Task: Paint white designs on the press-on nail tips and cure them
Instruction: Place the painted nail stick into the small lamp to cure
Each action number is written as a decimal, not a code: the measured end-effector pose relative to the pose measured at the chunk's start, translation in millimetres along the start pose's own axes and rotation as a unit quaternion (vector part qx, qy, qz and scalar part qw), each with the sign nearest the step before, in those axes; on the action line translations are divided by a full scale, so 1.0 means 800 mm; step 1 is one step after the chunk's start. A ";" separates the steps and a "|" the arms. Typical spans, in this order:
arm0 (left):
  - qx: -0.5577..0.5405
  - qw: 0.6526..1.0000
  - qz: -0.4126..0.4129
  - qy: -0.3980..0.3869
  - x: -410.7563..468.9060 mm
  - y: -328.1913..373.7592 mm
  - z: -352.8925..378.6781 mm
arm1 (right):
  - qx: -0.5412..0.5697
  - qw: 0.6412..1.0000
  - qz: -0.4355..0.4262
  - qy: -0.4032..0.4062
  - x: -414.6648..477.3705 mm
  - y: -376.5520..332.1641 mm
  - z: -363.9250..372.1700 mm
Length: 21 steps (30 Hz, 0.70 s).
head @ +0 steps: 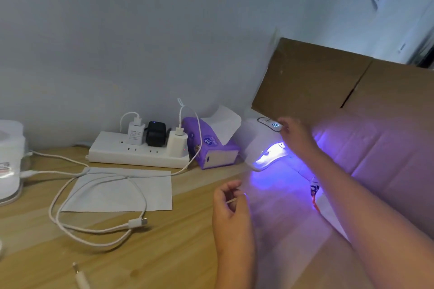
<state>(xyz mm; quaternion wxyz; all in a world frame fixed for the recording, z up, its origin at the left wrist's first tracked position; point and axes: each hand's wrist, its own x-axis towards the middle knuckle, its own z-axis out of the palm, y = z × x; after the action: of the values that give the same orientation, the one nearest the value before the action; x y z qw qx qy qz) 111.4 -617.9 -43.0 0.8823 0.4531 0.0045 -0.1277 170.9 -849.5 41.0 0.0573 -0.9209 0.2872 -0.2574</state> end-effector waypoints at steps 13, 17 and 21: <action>0.004 1.000 0.009 -0.022 0.002 -0.001 0.001 | -0.136 0.988 0.009 -0.069 0.036 -0.006 0.017; 0.004 0.999 0.013 -0.029 0.004 -0.003 -0.001 | -0.126 0.982 -0.011 -0.142 0.053 -0.008 -0.002; 0.008 0.999 0.006 -0.035 0.002 -0.003 0.002 | -0.157 0.973 -0.038 -0.165 0.068 -0.021 -0.014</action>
<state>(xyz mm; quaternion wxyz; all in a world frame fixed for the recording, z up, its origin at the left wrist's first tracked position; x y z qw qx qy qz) 112.4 -621.3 -44.4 0.8790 0.4552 -0.0302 -0.1385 212.0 -865.5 79.0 -0.0513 -0.9584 0.2754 -0.0551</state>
